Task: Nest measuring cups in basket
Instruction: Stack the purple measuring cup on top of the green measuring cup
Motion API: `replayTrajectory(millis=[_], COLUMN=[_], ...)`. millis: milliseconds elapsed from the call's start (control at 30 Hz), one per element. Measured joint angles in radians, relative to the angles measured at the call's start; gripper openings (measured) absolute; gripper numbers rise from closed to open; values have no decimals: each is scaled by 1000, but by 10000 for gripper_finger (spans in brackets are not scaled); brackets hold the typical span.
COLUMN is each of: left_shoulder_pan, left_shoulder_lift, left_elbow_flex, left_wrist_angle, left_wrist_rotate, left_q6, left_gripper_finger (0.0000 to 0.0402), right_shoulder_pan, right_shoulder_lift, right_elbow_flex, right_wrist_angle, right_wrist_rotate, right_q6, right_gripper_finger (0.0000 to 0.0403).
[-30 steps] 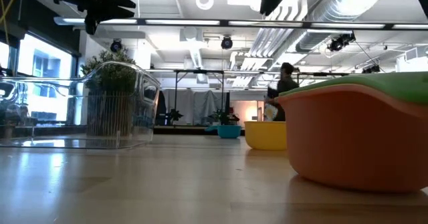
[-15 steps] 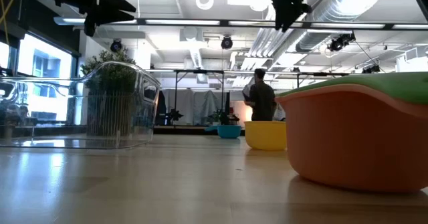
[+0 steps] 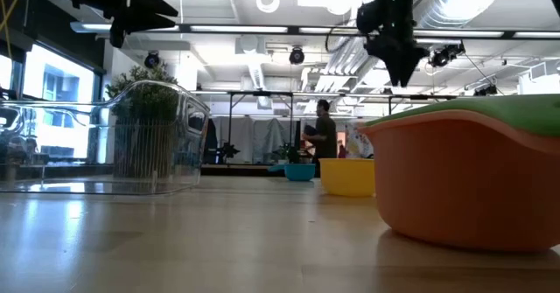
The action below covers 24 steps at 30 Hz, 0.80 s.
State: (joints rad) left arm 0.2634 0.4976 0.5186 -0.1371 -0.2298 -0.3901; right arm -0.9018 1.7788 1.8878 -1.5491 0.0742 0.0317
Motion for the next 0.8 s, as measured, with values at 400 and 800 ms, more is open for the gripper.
replayTrajectory(millis=[400,800], left_shoulder_pan=[0,0], left_shoulder_lift=[0,0], left_elbow_flex=[0,0], left_wrist_angle=[0,0], left_wrist_rotate=[-2,-28], left_q6=[0,1], left_gripper_finger=[104,104], right_shoulder_pan=[-35,-41], right_shoulder_lift=[-40,-40], right_elbow_flex=[-385,-576], right_wrist_angle=[186,405], right_wrist_rotate=[-22,28], right_q6=[-6,15], right_gripper_finger=[156,155])
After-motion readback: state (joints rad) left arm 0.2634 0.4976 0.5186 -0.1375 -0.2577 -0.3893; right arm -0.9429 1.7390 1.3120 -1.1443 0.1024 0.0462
